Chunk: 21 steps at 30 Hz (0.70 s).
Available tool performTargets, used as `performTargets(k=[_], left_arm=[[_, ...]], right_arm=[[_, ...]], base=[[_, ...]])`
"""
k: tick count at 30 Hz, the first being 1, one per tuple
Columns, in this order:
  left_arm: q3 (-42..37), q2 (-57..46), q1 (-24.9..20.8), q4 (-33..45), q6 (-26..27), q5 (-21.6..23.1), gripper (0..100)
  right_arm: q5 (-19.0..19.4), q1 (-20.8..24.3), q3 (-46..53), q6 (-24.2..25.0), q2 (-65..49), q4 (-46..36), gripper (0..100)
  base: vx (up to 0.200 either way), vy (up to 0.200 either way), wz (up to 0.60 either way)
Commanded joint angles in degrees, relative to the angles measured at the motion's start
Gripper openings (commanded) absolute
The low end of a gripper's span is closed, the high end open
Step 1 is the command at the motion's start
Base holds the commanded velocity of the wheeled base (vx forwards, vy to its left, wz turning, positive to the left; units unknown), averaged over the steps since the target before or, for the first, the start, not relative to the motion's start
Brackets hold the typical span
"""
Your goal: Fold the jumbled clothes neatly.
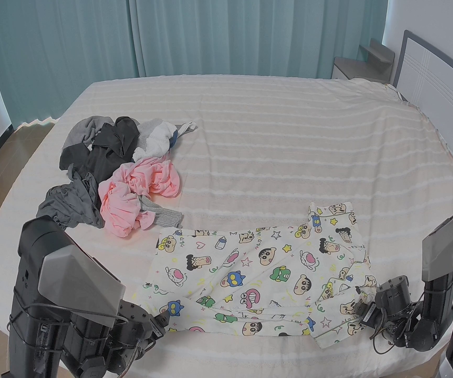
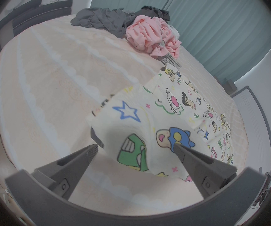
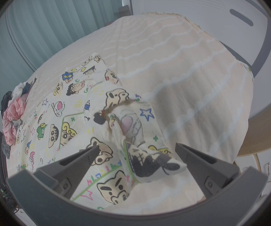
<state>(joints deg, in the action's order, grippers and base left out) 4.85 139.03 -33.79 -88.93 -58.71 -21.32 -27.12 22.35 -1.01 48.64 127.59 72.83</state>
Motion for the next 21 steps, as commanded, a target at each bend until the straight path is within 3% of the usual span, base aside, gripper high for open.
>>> performTargets(k=[1,10,13,18,21], left_arm=[[-0.46,-3.59,2.24,-1.07,0.09,-0.56,100],[-4.15,-10.27,4.61,-1.07,3.51,-0.3,100],[-4.24,-11.5,4.79,-1.07,3.69,-0.3,100],[-4.59,-18.89,5.14,-1.07,3.6,4.18,100],[-4.68,-20.73,4.88,-0.81,3.6,7.7,100]], right_arm=[[-1.79,-0.02,1.01,-1.79,-4.89,-0.05,100],[-1.88,-4.77,1.01,-8.12,-15.61,-0.32,100],[-1.18,-4.24,1.01,-9.0,-17.9,0.21,100],[6.21,0.86,1.01,-8.56,-21.77,0.03,100],[8.84,1.39,1.01,-8.74,-20.71,-0.32,100]], base=[[0.0,0.0,0.0],[0.0,0.0,0.0],[0.0,0.0,0.0],[0.0,0.0,0.0],[0.0,0.0,0.0]])
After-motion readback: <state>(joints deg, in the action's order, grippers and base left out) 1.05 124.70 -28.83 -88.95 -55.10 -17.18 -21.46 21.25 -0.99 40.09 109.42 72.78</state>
